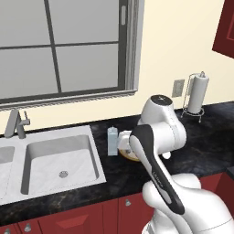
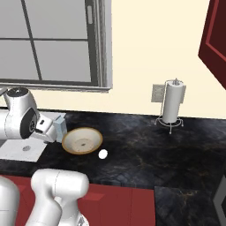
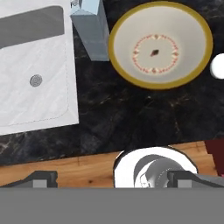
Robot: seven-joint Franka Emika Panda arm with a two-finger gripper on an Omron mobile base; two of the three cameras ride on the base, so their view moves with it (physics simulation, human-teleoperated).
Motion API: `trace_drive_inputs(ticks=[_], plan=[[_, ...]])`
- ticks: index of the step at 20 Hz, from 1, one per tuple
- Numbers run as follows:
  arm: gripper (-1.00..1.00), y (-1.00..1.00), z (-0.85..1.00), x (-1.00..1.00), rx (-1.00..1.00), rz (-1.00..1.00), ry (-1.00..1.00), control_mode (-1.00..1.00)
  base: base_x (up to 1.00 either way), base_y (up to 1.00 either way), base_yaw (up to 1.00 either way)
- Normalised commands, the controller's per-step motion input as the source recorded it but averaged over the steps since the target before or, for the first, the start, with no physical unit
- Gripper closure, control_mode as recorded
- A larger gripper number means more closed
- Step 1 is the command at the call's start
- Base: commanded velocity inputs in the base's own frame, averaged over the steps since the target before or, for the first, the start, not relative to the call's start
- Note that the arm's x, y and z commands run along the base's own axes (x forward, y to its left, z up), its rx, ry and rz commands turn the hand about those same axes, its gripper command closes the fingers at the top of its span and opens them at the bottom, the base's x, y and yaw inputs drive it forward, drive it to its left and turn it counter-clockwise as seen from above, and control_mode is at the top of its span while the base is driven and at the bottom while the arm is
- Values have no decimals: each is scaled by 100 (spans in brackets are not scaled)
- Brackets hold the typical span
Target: Gather the eggs and milk located in the vicinity of the sink area and place them right next to the bowl.
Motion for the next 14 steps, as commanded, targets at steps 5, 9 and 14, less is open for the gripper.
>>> trace_drive_inputs(ticks=[5, 9, 14], plan=[[-100, 0, 0, -1, 0, 0, 0, 100, -38, 40, 3], [-100, 0, 0, 0, 0, 0, 0, 100, -41, 100, 13], [-100, 0, 0, 0, 0, 0, 0, 100, -2, 100, 9]])
